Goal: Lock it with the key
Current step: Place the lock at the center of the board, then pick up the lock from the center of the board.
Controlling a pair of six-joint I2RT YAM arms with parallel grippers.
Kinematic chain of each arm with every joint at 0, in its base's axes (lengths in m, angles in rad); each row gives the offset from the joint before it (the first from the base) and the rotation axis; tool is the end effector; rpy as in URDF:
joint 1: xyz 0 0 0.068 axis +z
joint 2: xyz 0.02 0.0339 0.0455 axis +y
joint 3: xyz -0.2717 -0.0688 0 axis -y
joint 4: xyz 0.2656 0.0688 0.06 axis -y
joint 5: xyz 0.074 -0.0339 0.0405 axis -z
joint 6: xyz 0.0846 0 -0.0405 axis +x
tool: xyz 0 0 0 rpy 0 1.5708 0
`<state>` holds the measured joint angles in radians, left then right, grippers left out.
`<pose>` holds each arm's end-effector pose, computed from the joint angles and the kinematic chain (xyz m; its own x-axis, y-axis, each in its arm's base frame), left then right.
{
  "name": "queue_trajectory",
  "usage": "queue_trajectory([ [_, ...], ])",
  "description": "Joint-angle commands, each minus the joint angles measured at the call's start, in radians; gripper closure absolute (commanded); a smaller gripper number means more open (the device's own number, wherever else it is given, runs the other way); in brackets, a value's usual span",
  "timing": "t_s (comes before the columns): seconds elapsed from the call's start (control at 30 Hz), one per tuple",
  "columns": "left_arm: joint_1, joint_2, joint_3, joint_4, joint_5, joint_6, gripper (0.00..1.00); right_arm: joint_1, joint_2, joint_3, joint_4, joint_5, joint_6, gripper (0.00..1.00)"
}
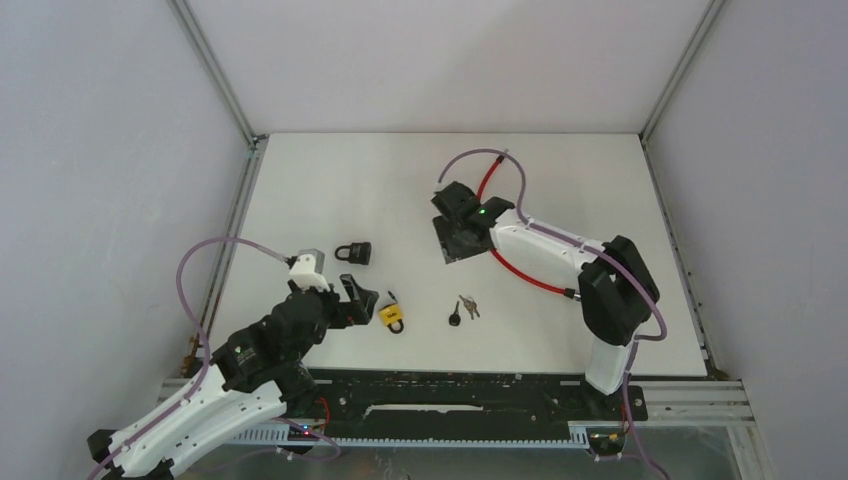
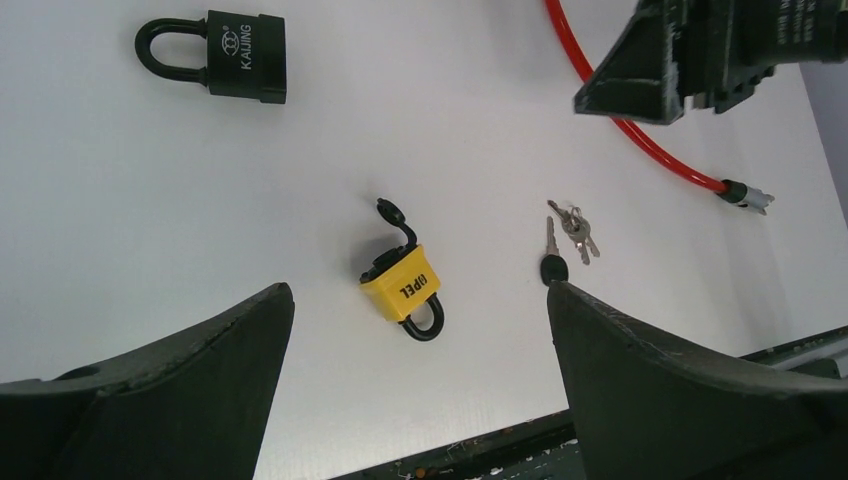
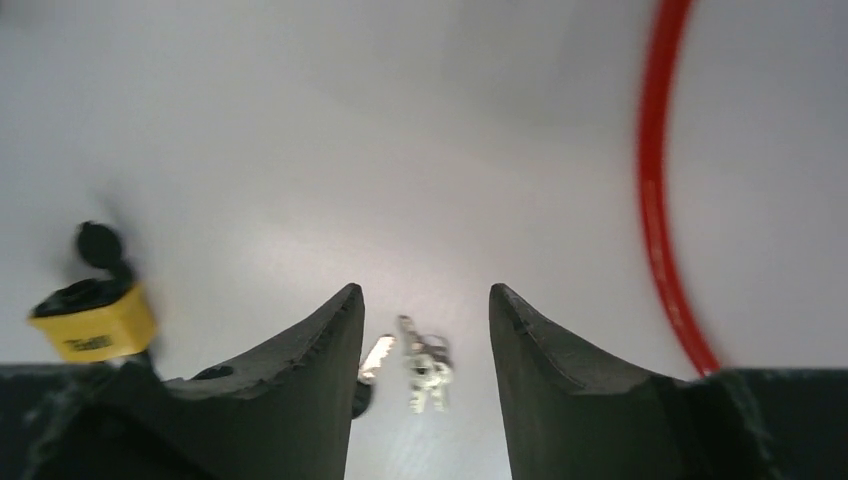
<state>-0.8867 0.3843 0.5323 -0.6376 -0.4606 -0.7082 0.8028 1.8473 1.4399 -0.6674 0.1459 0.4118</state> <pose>0.1266 -0.0957 0.2434 -0.5161 -0.2892 -0.8063 0.1457 0.8980 -0.4153 0.3123 0.3057 0.1860 -0.8255 -0.2847 -0.4873 -0.3636 0.9287 0.0733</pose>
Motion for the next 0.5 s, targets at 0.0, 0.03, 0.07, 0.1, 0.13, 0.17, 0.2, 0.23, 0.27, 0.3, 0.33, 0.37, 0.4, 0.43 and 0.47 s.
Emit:
queue_trajectory([
  [0.0, 0.003, 0.01, -0.022, 0.029, 0.0, -0.008, 0.0, -0.094, -0.079, -0.071, -0.019, 0.056, -0.067, 0.46],
  [0.03, 0.003, 0.014, -0.022, 0.031, 0.002, -0.006, 0.0, -0.118, -0.085, -0.086, -0.03, 0.072, -0.081, 0.46],
  [0.07, 0.003, 0.016, -0.022, 0.033, 0.003, -0.004, 0.0, -0.154, -0.093, -0.104, -0.036, 0.085, -0.092, 0.45],
  [0.1, 0.003, 0.019, -0.021, 0.035, 0.005, -0.002, 0.0, -0.185, -0.1, -0.127, -0.037, 0.088, -0.102, 0.45],
  [0.13, 0.002, 0.023, -0.022, 0.036, 0.008, -0.001, 0.0, -0.215, -0.112, -0.152, -0.033, 0.08, -0.11, 0.45],
  [0.17, 0.003, 0.028, -0.022, 0.039, 0.01, 0.0, 0.0, -0.249, -0.123, -0.178, -0.025, 0.065, -0.12, 0.44],
  [0.2, 0.003, 0.031, -0.023, 0.04, 0.015, 0.002, 0.0, -0.279, -0.133, -0.204, -0.017, 0.047, -0.126, 0.44],
  [0.23, 0.003, 0.034, -0.024, 0.043, 0.02, 0.004, 0.0, -0.305, -0.144, -0.226, -0.01, 0.03, -0.135, 0.44],
  [0.27, 0.003, 0.038, -0.025, 0.046, 0.023, 0.005, 0.0, -0.331, -0.152, -0.25, -0.004, 0.013, -0.145, 0.43],
  [0.3, 0.003, 0.041, -0.025, 0.049, 0.027, 0.006, 0.0, -0.349, -0.16, -0.27, 0.004, -0.009, -0.159, 0.43],
  [0.33, 0.003, 0.044, -0.026, 0.052, 0.029, 0.007, 0.0, -0.368, -0.166, -0.285, 0.007, -0.028, -0.172, 0.42],
  [0.37, 0.003, 0.047, -0.027, 0.055, 0.032, 0.009, 0.0, -0.383, -0.171, -0.299, 0.01, -0.05, -0.185, 0.41],
  [0.4, 0.003, 0.049, -0.028, 0.057, 0.035, 0.009, 0.0, -0.396, -0.173, -0.311, 0.011, -0.073, -0.196, 0.41],
  [0.43, 0.003, 0.052, -0.029, 0.061, 0.037, 0.01, 0.0, -0.41, -0.174, -0.322, 0.015, -0.095, -0.206, 0.4],
  [0.47, 0.003, 0.055, -0.029, 0.063, 0.039, 0.01, 0.0, -0.418, -0.172, -0.33, 0.017, -0.115, -0.211, 0.4],
])
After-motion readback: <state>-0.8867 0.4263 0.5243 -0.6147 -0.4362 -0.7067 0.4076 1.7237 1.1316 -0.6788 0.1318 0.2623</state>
